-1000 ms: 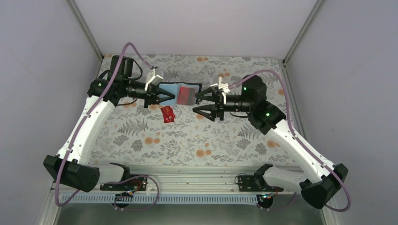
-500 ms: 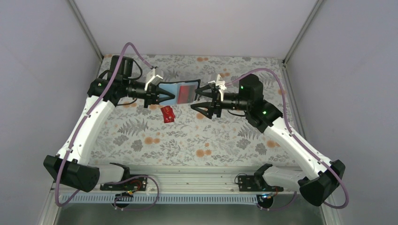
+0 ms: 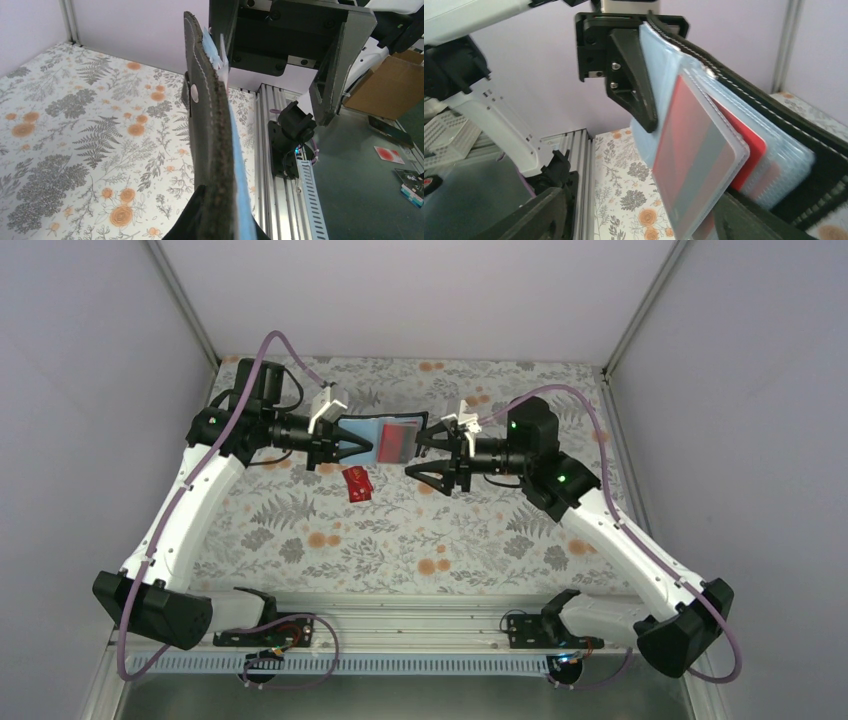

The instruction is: Take the credit cards out of the card holder

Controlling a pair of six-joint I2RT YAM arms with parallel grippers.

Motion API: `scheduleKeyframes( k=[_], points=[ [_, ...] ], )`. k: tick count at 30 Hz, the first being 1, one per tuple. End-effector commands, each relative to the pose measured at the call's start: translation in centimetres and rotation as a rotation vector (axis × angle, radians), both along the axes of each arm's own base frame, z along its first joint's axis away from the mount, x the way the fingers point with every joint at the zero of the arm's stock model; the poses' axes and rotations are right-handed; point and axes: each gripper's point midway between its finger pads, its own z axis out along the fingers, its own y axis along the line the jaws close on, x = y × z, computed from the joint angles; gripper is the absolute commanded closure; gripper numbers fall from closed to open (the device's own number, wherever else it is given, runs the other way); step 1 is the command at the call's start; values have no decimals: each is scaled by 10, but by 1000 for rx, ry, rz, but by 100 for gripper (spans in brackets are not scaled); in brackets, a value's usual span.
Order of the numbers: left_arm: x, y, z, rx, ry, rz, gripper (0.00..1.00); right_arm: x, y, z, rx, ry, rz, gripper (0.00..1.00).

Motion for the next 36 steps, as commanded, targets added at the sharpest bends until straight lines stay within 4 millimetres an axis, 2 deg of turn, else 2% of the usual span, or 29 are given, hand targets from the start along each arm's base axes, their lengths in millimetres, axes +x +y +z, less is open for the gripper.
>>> scheduleKeyframes(
  k=[1,5,9,12,16,20,24,26,32,36],
  points=[
    [-2,-2,10,-27,-27,-20,98,-15,10,13,32,-3,128,29],
    [6,-1,4,-6,-20,16,98,-32,22,15,39,-2,224,41],
    [15,0,-5,26,-20,62,98,-53,30,23,60,-26,315,39],
    [17,0,-7,28,-13,65,98,-60,42,30,75,-39,329,39],
    [12,-1,-3,9,-14,40,98,-47,62,36,86,-36,251,36],
    [1,-2,5,-28,-18,-12,98,-27,69,35,60,-20,153,34],
    [-2,-4,7,-43,-14,-31,98,-26,76,34,56,-7,173,34],
    [0,-4,7,-47,-8,-33,98,-31,81,37,62,-5,214,34],
    [-3,-8,13,-88,11,-73,98,-64,104,47,66,-58,373,32],
    [-3,-9,16,-111,21,-100,98,-83,94,60,85,-108,423,30]
  ],
)
